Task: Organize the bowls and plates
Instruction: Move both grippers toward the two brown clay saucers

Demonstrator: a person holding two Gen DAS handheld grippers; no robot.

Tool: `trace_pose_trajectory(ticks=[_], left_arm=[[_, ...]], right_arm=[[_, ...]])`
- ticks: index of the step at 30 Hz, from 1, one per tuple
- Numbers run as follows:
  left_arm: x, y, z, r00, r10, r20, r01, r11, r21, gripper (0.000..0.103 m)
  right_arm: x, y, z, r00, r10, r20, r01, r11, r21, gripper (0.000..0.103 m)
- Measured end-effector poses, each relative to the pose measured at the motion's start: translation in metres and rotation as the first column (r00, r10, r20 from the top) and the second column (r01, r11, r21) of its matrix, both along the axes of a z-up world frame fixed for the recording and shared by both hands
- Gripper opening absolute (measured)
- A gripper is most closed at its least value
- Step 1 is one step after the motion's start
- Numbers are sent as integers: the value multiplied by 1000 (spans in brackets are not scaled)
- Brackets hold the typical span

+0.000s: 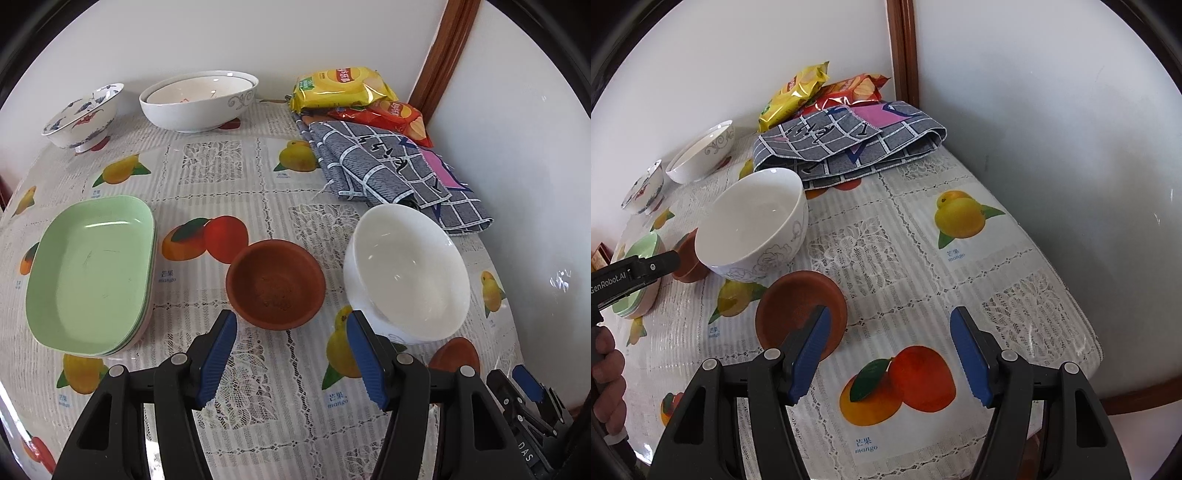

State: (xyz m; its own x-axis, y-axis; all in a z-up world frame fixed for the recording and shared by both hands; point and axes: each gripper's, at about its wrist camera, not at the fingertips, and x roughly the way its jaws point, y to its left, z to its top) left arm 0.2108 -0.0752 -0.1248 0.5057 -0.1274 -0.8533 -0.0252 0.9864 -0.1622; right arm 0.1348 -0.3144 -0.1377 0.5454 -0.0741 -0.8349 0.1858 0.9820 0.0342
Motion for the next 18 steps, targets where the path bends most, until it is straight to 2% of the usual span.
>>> trace_pose_trajectory(ticks=[12,18], left_arm=[[17,16,-20,998,62,-33,-62,998,-2,58],[25,19,-28,996,73,-46,-73,997,-7,55]], right_arm=[[19,13,-24,998,53,-44,-52,998,19,66],[27,17,-33,996,65,-66,-63,998,31,57]])
